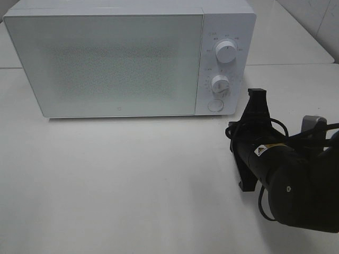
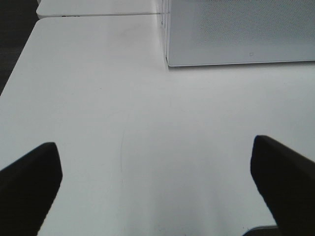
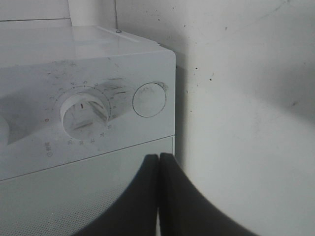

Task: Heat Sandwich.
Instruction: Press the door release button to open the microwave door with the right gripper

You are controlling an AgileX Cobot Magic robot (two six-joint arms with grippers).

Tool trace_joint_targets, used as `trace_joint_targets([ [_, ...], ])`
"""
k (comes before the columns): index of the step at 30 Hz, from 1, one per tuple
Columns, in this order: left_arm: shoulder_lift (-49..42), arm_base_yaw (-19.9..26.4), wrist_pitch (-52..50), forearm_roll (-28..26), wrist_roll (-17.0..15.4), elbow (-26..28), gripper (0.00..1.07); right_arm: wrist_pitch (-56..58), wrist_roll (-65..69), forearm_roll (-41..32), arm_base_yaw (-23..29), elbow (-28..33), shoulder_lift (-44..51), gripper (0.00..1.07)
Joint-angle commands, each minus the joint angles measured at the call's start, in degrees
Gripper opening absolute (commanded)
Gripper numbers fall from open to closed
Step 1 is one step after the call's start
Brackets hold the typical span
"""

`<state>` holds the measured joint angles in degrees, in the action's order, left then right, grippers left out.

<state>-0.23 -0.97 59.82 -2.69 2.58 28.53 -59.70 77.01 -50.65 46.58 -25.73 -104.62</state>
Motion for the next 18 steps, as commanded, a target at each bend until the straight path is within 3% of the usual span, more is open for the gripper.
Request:
trace_joint_targets([
  [1,-1.55,-0.29,-0.92,-0.40,-0.46,-0.17,1.02,1.55,0.06,0.69,-0.17,-1.32,-1.03,0.00],
  [18,-1.55,-0.29,-0.92,-0.40,-0.46,-0.17,1.02,6.36,0.86,14.55,-11.69,-11.75,-8.94,0.00],
])
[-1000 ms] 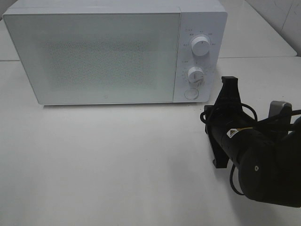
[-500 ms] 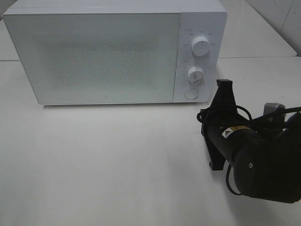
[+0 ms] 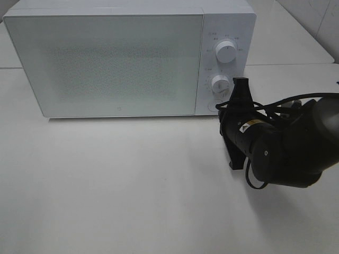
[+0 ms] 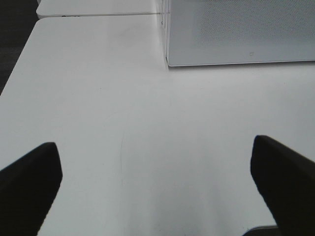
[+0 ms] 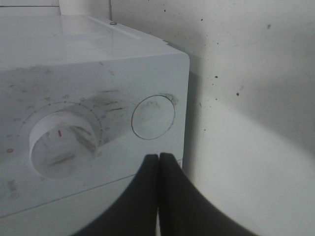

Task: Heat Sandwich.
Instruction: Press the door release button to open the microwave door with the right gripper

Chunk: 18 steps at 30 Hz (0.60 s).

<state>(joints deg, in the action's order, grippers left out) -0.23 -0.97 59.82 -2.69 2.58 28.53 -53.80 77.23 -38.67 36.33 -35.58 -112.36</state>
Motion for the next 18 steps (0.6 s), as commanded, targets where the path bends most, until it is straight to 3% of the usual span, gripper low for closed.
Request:
trace_joint_targets([
  [1,-1.55,-0.29,-0.92,-0.40,-0.46,-0.17,1.02,0.46,0.80,3.09,-2.06,-2.35,-1.60,0.00],
  [10,-1.55,-0.29,-0.92,-0.40,-0.46,-0.17,1.02,2.69,2.52,8.08,-5.67,-8.82,-6.47,0.00],
  [18,-1.55,-0.29,-0.92,-0.40,-0.46,-0.17,1.02,3.32,2.64,7.85,-7.39,-11.63,-9.22,0.00],
])
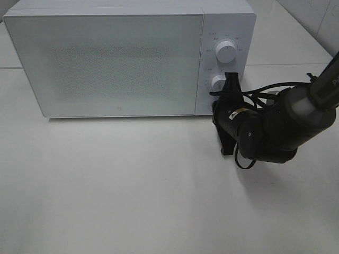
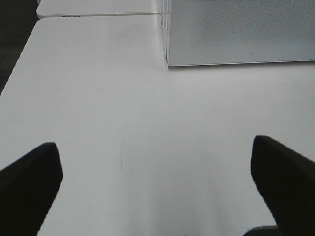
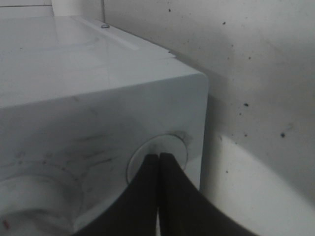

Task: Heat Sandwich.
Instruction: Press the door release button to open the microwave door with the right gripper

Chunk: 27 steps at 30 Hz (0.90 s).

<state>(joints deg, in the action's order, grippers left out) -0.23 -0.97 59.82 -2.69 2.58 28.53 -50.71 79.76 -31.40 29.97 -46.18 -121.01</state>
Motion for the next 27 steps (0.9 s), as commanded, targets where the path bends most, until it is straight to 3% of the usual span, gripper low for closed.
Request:
trace_joint_targets([
  [1,-1.55,-0.29,-0.92,-0.40,-0.46,-0.17,1.02,0.17,0.11,0.57,-1.43,-1.38,-0.74,0.00],
  [14,-1.55,-0.29,-0.92,-0.40,-0.46,-0.17,1.02,-4.58,4.98,3.15,-1.26,-1.43,-0.69,0.00],
  [27,-1.55,-0.29,-0.92,-0.40,-0.46,-0.17,1.02,-8.94,4.76,1.20,-1.26,-3.90,-1.72,0.00],
])
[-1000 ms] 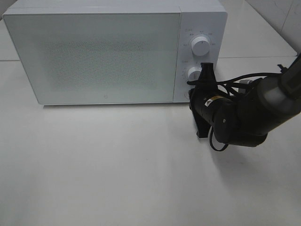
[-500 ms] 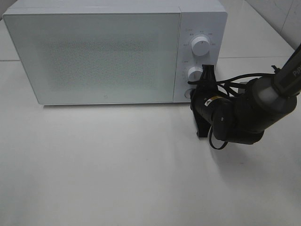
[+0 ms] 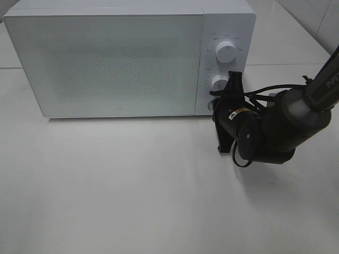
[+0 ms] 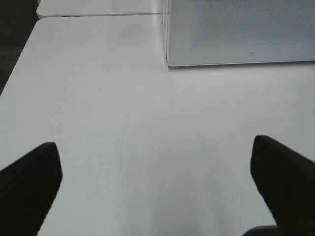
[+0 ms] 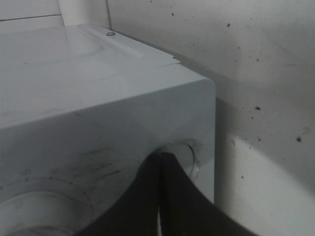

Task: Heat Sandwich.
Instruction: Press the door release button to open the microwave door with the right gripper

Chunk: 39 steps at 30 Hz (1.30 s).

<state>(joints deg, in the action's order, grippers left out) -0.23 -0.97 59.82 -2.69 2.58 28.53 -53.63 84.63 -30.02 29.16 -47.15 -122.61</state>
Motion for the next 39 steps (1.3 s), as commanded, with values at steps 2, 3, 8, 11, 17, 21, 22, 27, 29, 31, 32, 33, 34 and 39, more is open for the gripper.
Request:
trace_joint_targets([
  [2,-1.55,-0.29,-0.92,-0.40,-0.46,-0.17,1.02,-7.96,-0.17,-1.83,-0.52,-4.35,-1.43,0.00],
  [3,-1.55,-0.29,-0.92,-0.40,-0.46,-0.17,1.02,-9.85,-0.11,-3.15,-0.52,-4.76,-1.89,0.00],
  [8,-1.55,-0.29,-0.92,-0.40,-0.46,-0.17,1.02,-13.29,-1.43,-4.93,-0.52,-6.88,-3.04,0.00],
  [11,-1.55,-0.29,-0.92,-0.40,-0.46,-0.17,1.02,-12.83,-3.04,-4.70,-0.52,-8.42,-3.72,0.00],
  [17,-1.55,-0.29,-0.92,-0.40,-0.46,-0.17,1.02,-11.80,-3.55,-5.16,-0.52,-8.54,-3.78,0.00],
  [21,-1.55,-0.29,-0.92,-0.40,-0.46,-0.17,1.02,-11.34,-3.72,-5.16,-0.52,-8.42,-3.78,0.00],
  [22,-1.55,-0.29,-0.92,-0.40,-0.46,-0.17,1.02,-11.34,-3.72,-5.16,-0.52,-8.42,-3.78,0.00],
  [27,-1.55,-0.29,-0.92,-0.40,-0.46,-0.17,1.02,-11.34,-3.72,-5.16,-0.52,-8.42,-3.78,0.01],
  [29,-1.55,-0.29,-0.92,-0.40,-0.46,-0.17,1.02,-11.17,-3.72,-5.16,-0.52,-8.42,-3.78,0.01],
  [31,-1.55,-0.29,-0.92,-0.40,-0.46,-0.17,1.02,-11.00,-3.72,-5.16,-0.52,-8.42,-3.78,0.01],
  [32,-1.55,-0.29,-0.92,-0.40,-0.46,-0.17,1.02,-10.49,-3.72,-5.16,-0.52,-8.42,-3.78,0.01],
  [33,-1.55,-0.29,-0.92,-0.40,-0.46,-0.17,1.02,-10.31,-3.72,-5.16,-0.52,-8.42,-3.78,0.02],
  [34,-1.55,-0.29,-0.92,-0.40,-0.46,-0.17,1.02,-10.08,-3.72,-5.16,-0.52,-8.42,-3.78,0.01],
  [39,-1.55,-0.29,-0.92,-0.40,-0.46,-0.17,1.02,-9.80,-3.78,-5.16,-0.52,-8.42,-3.78,0.02],
])
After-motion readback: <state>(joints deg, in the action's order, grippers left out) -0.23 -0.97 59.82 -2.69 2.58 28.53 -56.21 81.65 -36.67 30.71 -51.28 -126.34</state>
